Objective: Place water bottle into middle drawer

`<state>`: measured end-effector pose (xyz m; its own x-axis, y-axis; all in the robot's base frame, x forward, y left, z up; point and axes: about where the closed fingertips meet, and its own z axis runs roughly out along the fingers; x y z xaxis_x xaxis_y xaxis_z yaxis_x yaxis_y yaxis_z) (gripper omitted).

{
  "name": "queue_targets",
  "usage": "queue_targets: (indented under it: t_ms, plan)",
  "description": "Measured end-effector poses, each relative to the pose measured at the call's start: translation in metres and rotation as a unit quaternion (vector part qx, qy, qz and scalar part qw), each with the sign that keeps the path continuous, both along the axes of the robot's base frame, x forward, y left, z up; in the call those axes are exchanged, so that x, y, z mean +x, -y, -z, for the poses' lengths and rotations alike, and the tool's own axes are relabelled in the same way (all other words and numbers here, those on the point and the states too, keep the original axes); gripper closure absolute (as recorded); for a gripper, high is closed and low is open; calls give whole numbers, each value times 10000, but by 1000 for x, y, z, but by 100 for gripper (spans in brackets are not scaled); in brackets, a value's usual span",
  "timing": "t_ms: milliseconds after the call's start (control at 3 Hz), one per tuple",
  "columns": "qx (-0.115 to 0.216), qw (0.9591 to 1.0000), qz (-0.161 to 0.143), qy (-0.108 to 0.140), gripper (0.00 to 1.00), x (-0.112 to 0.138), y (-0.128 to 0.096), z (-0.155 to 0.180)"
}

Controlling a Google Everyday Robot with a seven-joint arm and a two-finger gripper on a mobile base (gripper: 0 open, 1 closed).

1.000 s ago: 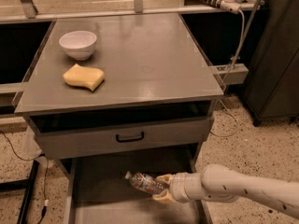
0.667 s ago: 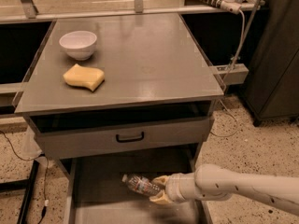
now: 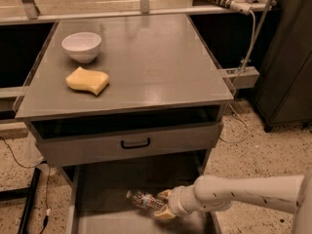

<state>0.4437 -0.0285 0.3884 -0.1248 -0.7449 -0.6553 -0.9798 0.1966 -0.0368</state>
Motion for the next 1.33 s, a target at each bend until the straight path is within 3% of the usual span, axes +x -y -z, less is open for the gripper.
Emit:
queue_targets:
  t_ms: [333, 667, 1333]
  plan:
    - [-82, 9999, 29, -106, 100, -1, -1, 20]
    - [-84, 9999, 27, -111, 82, -2, -1, 21]
    - [-84, 9999, 26, -111, 36, -2, -1, 21]
